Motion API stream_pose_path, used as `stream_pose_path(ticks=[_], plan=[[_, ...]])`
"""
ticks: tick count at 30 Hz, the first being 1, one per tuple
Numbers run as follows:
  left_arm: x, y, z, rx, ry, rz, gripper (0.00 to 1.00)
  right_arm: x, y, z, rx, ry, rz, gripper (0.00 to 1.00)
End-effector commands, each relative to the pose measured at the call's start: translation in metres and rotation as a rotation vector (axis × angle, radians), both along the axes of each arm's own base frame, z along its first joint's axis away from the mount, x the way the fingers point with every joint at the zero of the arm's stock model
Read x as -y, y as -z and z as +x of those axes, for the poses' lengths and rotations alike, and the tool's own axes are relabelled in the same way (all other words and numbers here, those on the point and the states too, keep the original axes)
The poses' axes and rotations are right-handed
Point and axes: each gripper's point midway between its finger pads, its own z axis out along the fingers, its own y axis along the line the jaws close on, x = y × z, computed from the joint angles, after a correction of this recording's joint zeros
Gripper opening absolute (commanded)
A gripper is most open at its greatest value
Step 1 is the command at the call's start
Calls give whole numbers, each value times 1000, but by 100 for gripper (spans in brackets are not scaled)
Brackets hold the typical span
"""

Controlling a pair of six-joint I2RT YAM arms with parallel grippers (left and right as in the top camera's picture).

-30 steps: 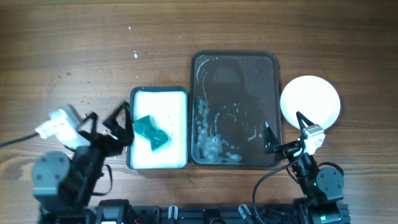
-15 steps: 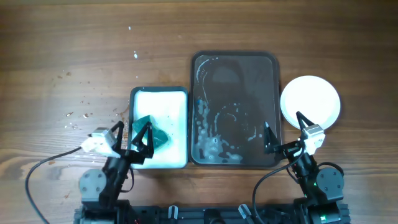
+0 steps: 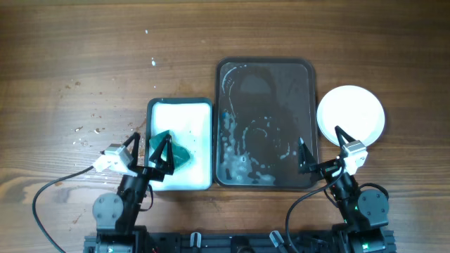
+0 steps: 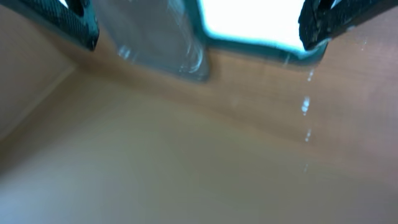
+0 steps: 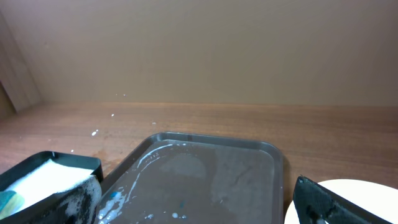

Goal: Clean dirty plates on tray and stack at the side

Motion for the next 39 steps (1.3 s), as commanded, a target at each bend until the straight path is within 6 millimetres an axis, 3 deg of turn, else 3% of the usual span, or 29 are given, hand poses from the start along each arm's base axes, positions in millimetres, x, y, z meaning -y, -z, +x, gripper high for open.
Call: stream_pose_path(ticks=[1,6,39], plan=[[1,-20,-2,90,1,20,100,3,-3,0,17,15,-8,100],[1,20,-1,-73,3,25,100,3,-3,0,17,15,-9,100],[1,20,-1,-74,3,25,100,3,-3,0,17,15,-8,100]])
